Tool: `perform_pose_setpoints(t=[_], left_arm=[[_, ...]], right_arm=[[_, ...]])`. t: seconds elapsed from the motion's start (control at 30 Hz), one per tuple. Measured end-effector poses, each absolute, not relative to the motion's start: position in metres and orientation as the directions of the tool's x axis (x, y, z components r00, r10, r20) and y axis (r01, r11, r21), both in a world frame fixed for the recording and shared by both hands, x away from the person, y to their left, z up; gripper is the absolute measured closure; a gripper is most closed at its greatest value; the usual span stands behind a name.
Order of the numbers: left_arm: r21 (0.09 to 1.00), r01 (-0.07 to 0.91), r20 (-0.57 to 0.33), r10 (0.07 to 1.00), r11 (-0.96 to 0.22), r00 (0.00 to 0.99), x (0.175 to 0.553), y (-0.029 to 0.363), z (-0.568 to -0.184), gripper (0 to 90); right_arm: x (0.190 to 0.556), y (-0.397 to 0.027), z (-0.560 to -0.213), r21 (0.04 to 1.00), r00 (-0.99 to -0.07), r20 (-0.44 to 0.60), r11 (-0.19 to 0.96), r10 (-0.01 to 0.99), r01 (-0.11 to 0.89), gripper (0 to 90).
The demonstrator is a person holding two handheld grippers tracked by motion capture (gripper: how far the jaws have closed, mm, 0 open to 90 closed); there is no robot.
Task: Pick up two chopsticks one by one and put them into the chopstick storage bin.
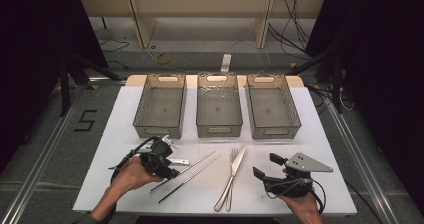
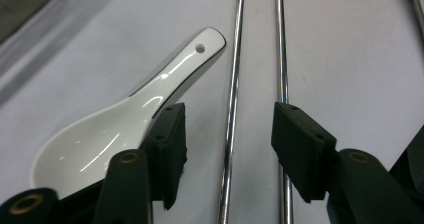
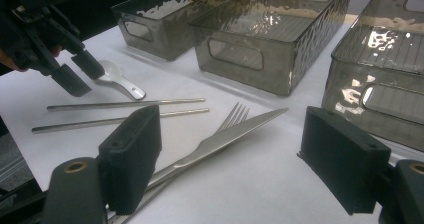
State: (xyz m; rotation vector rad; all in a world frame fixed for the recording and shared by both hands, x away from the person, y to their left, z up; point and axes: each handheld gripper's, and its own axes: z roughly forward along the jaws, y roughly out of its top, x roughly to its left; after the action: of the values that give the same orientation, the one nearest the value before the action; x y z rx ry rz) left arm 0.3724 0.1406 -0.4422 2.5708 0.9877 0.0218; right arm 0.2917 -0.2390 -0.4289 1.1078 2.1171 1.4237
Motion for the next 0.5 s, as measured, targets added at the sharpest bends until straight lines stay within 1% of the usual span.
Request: perform_pose_setpoints(t=[0.17,0.5], left_arm=[[0.327,0.627,-0.095,0.635,-0.707,0.766,0.374,0.135,-0.449,56.6],[0.275,0.614,-0.097,0.614,-0.74,0.783,0.376,0.126,-0.458,68.0]], right_arm=[[0.292,-0.239,-0.429,0.892,-0.628,0.124,0.192,0.769,0.41,25.1],[0.292,-0.238,-0.43,0.889,-0.63,0.124,0.196,0.766,0.414,25.1]])
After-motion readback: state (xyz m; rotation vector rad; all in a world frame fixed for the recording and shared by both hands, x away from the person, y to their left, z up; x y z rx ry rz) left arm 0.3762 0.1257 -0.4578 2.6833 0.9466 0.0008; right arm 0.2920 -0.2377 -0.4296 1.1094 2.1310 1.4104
